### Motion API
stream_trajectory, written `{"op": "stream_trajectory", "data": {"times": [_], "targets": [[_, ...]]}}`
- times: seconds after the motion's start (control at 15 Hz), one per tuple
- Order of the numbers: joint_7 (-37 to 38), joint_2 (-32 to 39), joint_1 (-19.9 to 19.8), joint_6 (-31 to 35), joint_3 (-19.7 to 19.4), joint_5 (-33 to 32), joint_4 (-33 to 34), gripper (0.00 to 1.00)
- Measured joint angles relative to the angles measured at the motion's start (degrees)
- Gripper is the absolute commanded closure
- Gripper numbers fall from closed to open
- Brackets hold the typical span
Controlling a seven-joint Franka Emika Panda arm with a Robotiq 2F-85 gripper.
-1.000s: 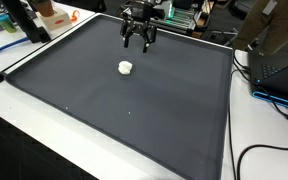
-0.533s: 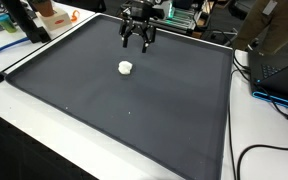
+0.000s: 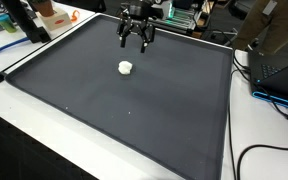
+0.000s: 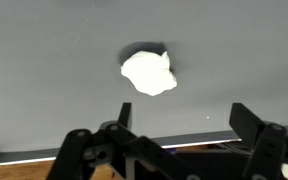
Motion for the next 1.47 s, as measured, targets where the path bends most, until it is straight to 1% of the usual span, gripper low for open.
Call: {"op": "stream_trajectory", "data": {"times": [0.4, 0.67, 1.07, 1.47], "targets": [[0.0, 0.0, 0.0, -0.3, -0.1, 0.0, 0.8, 0.00], [-1.7, -0.6, 0.7, -4.3, -1.0, 1.2, 1.5, 0.00], [-6.5, -3.3, 4.4, -13.0, -5.7, 3.8, 3.6, 0.00], [-7.3, -4.8, 9.7, -21.2, -11.0, 3.6, 6.1, 0.00]]}}
